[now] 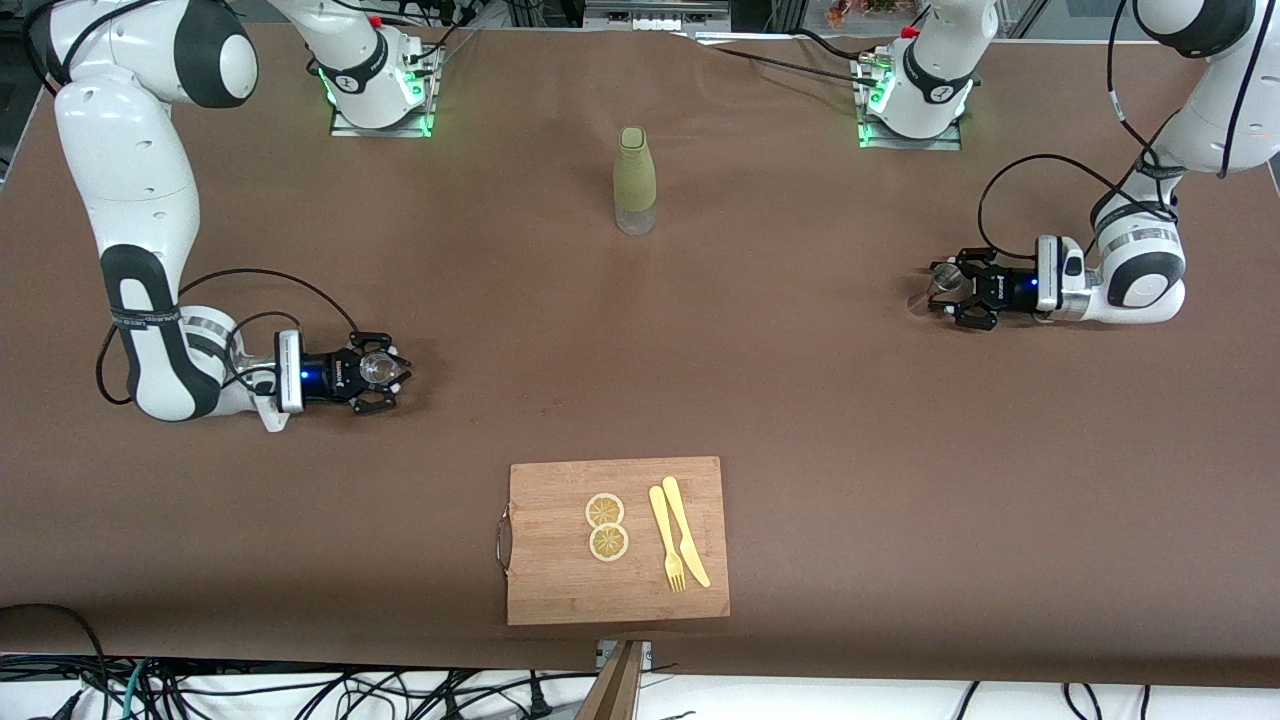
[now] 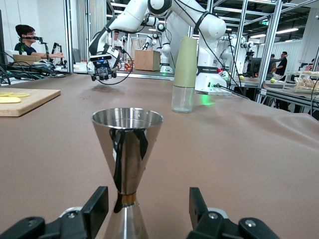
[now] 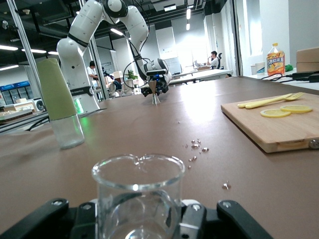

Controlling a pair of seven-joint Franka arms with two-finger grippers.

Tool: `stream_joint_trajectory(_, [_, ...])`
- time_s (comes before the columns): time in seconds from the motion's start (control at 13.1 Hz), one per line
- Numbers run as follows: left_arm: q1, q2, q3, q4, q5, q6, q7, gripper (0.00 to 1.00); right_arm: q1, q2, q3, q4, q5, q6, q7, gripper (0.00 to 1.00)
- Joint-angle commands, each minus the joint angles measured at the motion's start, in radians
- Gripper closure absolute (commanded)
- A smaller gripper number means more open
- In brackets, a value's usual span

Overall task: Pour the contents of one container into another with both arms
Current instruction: 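Lift the beaker with the right gripper while the left gripper lifts the jigger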

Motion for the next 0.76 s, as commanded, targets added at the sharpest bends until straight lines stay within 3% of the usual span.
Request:
stream_joint_trajectory(0.0, [0.001,0.006,0.015,-0.023,-0.001,-0.012,0.304,0.45,-0.002,-0.003,0.024,0.036,0.016,-0.019,0.07,0.82])
stream_joint_trajectory(0.69, [-0.011,0.009,0.015,-0.021,-0.029,0.0,0.304,0.45,0.02,-0.029,0.047,0.099,0.048,0.002,0.15,0.85])
